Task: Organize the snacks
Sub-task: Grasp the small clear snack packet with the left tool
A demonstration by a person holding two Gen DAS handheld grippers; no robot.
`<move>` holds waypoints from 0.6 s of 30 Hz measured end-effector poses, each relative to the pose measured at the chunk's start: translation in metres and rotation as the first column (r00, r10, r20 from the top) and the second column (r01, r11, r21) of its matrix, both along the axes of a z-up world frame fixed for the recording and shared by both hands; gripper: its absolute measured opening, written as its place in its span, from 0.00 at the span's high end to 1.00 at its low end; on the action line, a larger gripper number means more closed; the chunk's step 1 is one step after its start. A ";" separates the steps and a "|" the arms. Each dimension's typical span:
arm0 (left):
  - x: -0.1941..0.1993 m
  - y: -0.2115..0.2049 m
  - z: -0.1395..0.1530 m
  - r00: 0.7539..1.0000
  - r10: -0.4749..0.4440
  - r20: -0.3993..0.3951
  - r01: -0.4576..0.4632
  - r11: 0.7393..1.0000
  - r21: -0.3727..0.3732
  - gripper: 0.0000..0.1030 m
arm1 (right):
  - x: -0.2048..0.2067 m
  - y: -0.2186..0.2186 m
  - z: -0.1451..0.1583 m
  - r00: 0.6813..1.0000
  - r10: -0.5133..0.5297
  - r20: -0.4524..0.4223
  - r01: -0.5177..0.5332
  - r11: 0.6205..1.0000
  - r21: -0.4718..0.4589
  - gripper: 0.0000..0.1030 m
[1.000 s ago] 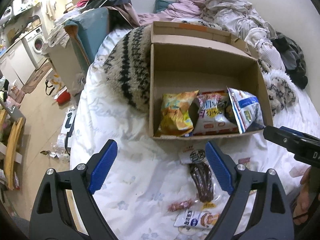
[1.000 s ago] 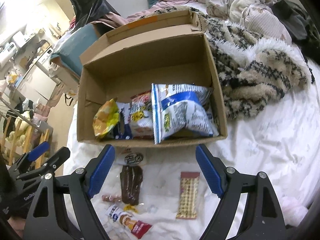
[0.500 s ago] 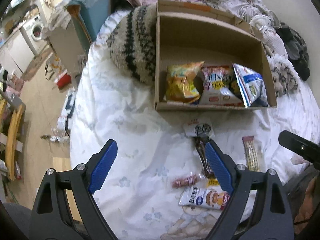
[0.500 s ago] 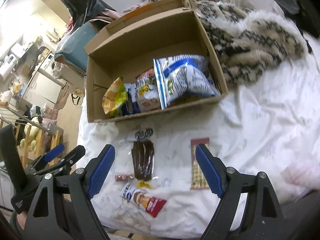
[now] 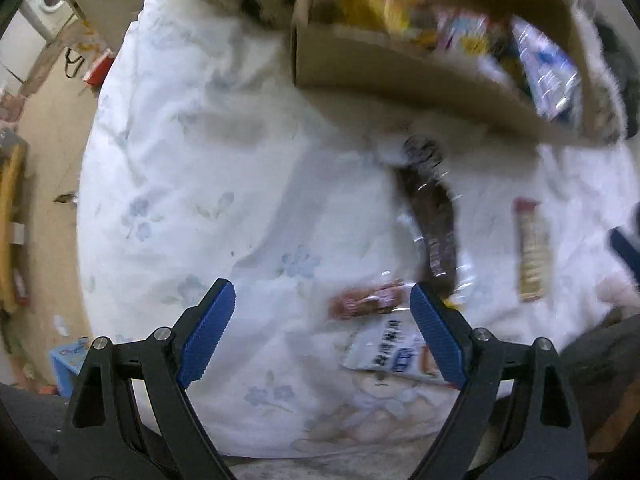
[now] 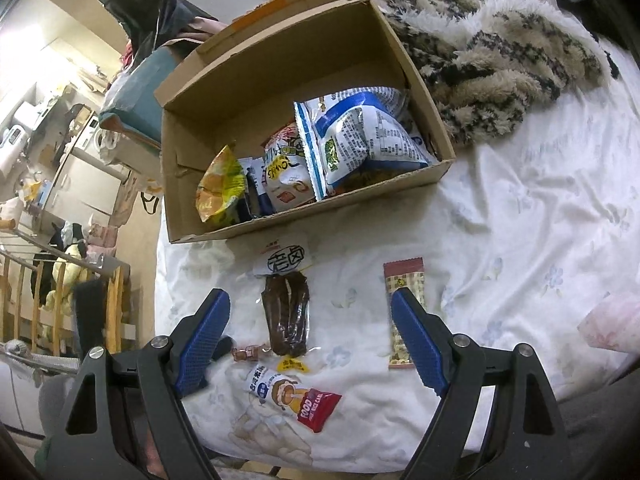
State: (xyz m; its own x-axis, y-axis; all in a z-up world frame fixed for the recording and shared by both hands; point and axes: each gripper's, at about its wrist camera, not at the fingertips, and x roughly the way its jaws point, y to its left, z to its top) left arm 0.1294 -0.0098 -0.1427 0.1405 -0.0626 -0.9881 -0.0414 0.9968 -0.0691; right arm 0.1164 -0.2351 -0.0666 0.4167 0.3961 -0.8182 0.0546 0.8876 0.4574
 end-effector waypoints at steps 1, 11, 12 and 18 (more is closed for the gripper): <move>0.001 0.001 -0.005 1.000 0.013 -0.009 -0.013 1.000 0.022 0.15 | 0.000 0.000 0.000 1.000 -0.001 -0.002 0.001 1.000 0.000 0.17; 0.004 -0.017 -0.024 0.998 -0.017 -0.067 0.016 1.000 -0.015 0.15 | 0.003 0.000 -0.005 1.000 -0.008 -0.017 0.008 1.000 0.001 0.17; 0.004 -0.021 -0.025 0.997 -0.027 -0.069 0.026 1.000 -0.011 0.15 | 0.003 0.000 -0.006 1.000 -0.007 -0.018 0.007 1.000 0.000 0.17; 0.002 -0.044 -0.025 0.992 -0.119 -0.042 0.120 0.993 0.015 0.56 | 0.004 0.001 -0.009 1.000 -0.006 -0.026 0.006 1.000 -0.023 0.17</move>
